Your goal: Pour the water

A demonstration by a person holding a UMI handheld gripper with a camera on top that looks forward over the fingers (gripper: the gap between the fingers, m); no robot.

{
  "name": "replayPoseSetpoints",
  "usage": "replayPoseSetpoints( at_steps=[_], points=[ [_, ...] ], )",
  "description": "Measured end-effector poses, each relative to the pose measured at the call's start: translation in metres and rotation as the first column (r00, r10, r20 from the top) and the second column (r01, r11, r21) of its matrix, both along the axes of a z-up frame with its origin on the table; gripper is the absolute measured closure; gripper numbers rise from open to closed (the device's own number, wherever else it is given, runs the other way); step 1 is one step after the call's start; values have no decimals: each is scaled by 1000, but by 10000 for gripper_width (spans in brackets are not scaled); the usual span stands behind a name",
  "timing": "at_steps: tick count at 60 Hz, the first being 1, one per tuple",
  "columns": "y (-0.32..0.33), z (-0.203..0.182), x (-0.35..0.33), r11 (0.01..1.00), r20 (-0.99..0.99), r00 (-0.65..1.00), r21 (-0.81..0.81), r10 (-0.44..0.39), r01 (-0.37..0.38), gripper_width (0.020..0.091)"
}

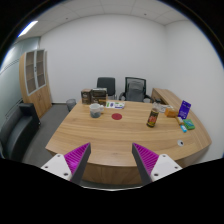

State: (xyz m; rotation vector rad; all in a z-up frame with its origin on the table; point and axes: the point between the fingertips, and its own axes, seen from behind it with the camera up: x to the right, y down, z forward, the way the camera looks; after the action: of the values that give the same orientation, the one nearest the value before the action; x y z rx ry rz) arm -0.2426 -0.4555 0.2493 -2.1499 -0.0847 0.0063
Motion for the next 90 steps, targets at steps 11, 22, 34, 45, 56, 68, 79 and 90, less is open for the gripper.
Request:
replayPoseSetpoints(
  at_steps=[11, 22, 34, 45, 56, 68, 79, 90],
  points=[
    [75, -57, 108, 999, 8, 999, -40, -34, 34, 257],
    [164, -106, 213, 995, 13, 995, -41, -95, 95, 252],
    [279, -137, 280, 991, -14, 992, 45, -126, 127, 254],
    [369, -157, 296, 987, -46, 991, 99, -123, 127, 257],
    [424, -167, 304, 976, -31, 991, 170, -133, 136, 369],
    [436, -168, 300, 968, -30, 991, 210, -132, 136, 623],
    [436, -165, 302, 966, 33, 987, 213, -160, 149, 730],
    [444, -129, 296, 953, 141, 965, 242, -223, 185, 728]
  ],
)
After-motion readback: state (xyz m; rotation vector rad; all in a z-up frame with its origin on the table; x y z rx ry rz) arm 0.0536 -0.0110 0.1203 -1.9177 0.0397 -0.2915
